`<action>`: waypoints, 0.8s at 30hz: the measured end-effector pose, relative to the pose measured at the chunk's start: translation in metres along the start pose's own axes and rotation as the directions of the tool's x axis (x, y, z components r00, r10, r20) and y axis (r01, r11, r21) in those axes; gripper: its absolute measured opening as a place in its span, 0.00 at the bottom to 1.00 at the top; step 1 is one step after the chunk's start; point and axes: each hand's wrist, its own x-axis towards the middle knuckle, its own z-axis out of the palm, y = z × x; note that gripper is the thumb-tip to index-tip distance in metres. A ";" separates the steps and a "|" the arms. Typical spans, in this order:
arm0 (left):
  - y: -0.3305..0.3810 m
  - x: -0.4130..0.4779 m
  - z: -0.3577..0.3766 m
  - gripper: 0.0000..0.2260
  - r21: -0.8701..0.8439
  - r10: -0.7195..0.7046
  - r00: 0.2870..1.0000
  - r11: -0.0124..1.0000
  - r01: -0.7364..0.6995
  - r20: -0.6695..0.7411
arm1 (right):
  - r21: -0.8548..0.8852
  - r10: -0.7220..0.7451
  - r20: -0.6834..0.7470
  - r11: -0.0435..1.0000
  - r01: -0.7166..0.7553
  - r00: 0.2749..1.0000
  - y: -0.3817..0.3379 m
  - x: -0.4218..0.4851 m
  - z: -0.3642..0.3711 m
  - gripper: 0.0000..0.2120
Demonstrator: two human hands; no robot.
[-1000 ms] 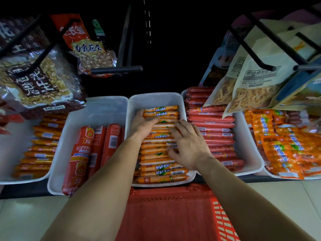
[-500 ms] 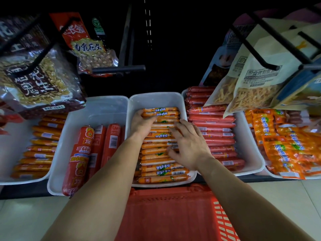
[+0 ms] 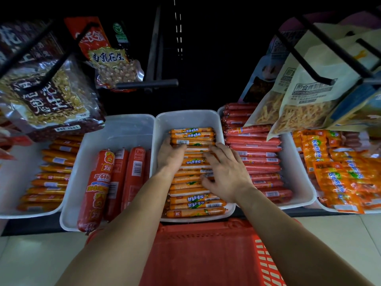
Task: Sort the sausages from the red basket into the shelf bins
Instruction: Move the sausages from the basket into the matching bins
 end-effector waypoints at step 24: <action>-0.025 -0.054 -0.017 0.28 0.072 -0.124 0.958 0.991 0.109 0.260 | -0.060 -0.010 0.022 0.998 0.011 1.000 0.001 -0.005 -0.005 0.35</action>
